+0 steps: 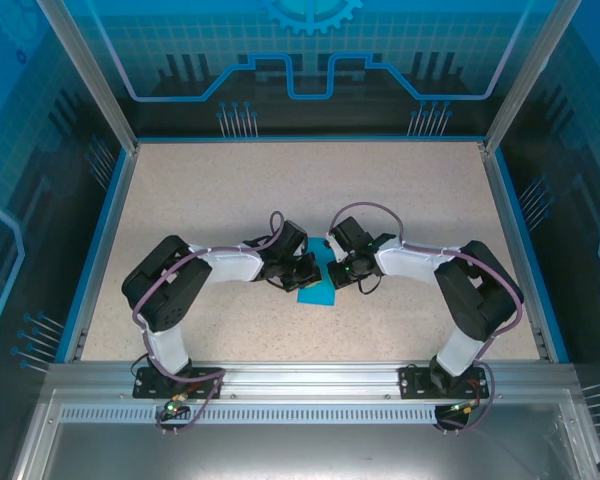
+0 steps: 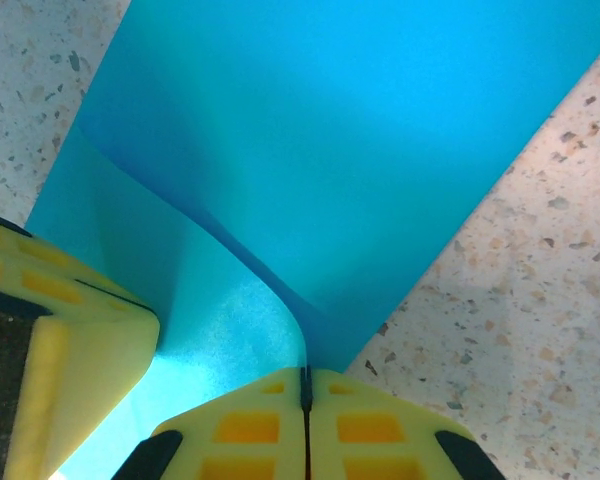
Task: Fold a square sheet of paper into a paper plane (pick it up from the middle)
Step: Fold the triangle a second time at the center of the table.
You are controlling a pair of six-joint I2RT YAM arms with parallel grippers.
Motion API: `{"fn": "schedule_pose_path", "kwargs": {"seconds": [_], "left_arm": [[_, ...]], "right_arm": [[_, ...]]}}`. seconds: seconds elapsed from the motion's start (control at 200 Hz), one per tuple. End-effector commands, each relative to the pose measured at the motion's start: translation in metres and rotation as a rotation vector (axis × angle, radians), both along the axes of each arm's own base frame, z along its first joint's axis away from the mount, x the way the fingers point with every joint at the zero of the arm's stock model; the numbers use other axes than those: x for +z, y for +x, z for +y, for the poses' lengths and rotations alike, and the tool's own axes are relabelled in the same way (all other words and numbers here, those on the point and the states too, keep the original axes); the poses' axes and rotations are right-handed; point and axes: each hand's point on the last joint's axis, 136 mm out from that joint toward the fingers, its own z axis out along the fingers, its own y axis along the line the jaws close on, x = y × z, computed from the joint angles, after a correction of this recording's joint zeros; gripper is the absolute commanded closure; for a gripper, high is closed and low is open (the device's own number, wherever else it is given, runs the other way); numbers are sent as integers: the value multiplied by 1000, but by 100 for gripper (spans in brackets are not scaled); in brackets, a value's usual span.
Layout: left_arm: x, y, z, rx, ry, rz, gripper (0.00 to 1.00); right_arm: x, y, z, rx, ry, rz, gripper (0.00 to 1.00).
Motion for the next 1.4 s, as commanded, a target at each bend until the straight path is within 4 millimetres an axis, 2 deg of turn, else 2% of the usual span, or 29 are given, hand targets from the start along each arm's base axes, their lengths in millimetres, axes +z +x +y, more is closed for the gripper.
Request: {"fn": "schedule_pose_path", "kwargs": {"seconds": [0.0, 0.2, 0.385, 0.49, 0.505, 0.57, 0.655, 0.76, 0.85, 0.96, 1.22, 1.39], "left_arm": [[-6, -5, -4, -23, -3, 9, 100], [-20, -12, 3, -19, 22, 35, 100], [-27, -16, 6, -18, 32, 44, 100], [-27, -15, 6, -16, 29, 41, 100], [-27, -15, 6, -17, 29, 40, 100], [-25, -14, 5, -16, 24, 37, 100], [-25, -14, 5, -19, 24, 35, 100], [-26, -14, 5, -22, 24, 35, 100], [-25, -14, 4, -21, 22, 34, 100], [-25, -14, 4, -23, 23, 32, 100], [-24, -14, 4, -28, 24, 31, 100], [-24, -15, 5, -30, 28, 32, 100]], "right_arm": [[-10, -1, -7, -25, -18, 27, 93], [-2, 0, -3, -30, 1, 28, 91], [34, 0, -4, -75, 71, -18, 74], [57, -6, 3, -83, 163, -29, 71], [51, -13, 1, -85, 166, -6, 71], [55, -24, 8, -78, 234, 28, 71], [54, -37, 17, -84, 320, 94, 79], [47, -50, 28, -108, 406, 185, 86], [40, -55, 34, -140, 449, 237, 88], [29, -54, 31, -173, 412, 260, 89], [17, -48, 41, -183, 397, 321, 89], [6, -50, 35, -198, 355, 345, 89]]}}
